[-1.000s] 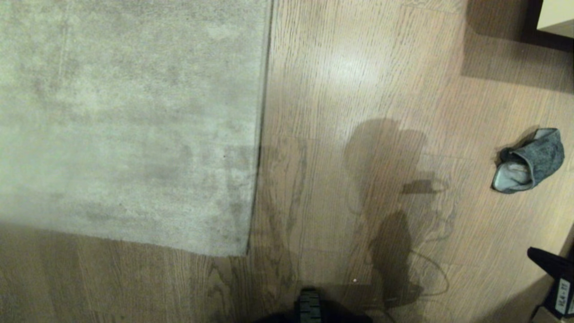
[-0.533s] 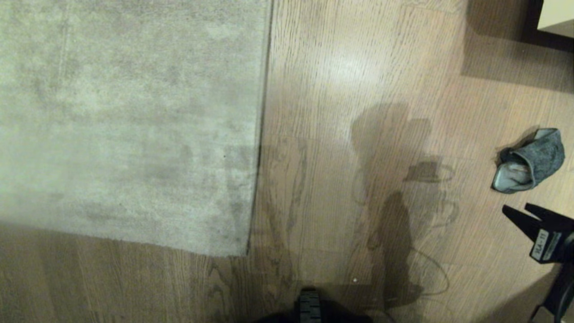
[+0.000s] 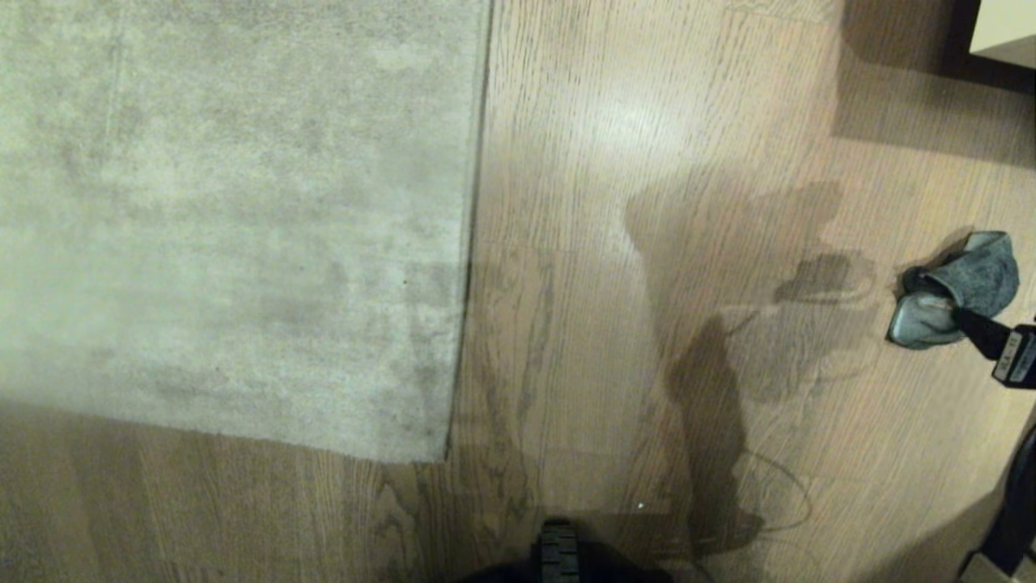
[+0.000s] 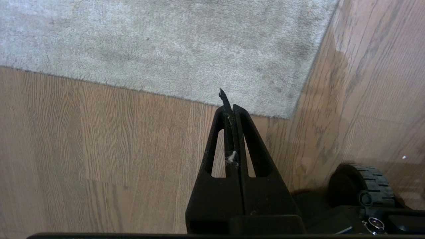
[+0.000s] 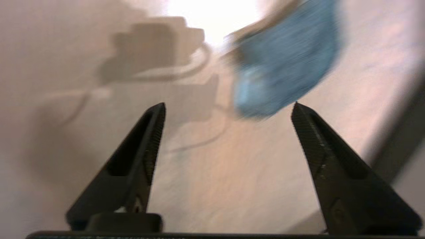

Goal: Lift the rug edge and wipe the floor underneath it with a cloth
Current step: Pick up the rag

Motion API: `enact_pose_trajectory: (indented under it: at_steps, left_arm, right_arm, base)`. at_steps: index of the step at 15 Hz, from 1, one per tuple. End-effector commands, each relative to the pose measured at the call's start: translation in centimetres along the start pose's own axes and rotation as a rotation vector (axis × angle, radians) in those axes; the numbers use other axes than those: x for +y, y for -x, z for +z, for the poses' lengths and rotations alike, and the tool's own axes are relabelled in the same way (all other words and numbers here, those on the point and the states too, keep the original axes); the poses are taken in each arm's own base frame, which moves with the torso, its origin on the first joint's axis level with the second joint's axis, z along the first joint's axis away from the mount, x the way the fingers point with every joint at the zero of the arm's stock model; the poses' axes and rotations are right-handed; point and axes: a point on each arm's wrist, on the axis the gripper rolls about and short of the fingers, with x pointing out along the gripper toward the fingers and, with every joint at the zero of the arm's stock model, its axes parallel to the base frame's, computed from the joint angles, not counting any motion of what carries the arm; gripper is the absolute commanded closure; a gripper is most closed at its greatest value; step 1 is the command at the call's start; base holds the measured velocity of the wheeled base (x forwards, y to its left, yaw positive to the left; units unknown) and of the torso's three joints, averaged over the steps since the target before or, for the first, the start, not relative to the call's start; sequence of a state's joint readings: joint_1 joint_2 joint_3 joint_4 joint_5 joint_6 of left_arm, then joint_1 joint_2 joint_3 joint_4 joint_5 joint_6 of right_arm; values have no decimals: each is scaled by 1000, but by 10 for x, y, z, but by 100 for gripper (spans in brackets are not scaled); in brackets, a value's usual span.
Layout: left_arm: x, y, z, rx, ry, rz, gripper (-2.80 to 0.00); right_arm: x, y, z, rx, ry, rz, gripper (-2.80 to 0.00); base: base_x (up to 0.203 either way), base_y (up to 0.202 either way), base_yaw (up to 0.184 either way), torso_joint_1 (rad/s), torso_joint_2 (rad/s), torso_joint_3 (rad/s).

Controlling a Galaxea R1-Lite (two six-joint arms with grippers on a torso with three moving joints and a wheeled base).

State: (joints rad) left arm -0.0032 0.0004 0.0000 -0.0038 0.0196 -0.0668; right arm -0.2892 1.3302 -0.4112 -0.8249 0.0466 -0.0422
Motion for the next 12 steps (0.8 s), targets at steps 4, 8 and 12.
enact_pose_trajectory:
  at_steps: [4, 8, 12]
  left_arm:
    - [0, 0, 0, 0, 1, 0, 0]
    - [0, 0, 0, 1, 1, 1, 0]
    - [0, 0, 0, 0, 1, 0, 0]
  right_arm:
    - [-35, -42, 6, -16, 0, -137, -280]
    - [-61, -50, 0, -10, -4, -233, -280]
    - [-72, -56, -7, 18, -24, -263, -280]
  base:
    - [0, 0, 0, 0, 0, 0]
    - [0, 0, 0, 0, 0, 0]
    - [0, 0, 0, 0, 0, 0]
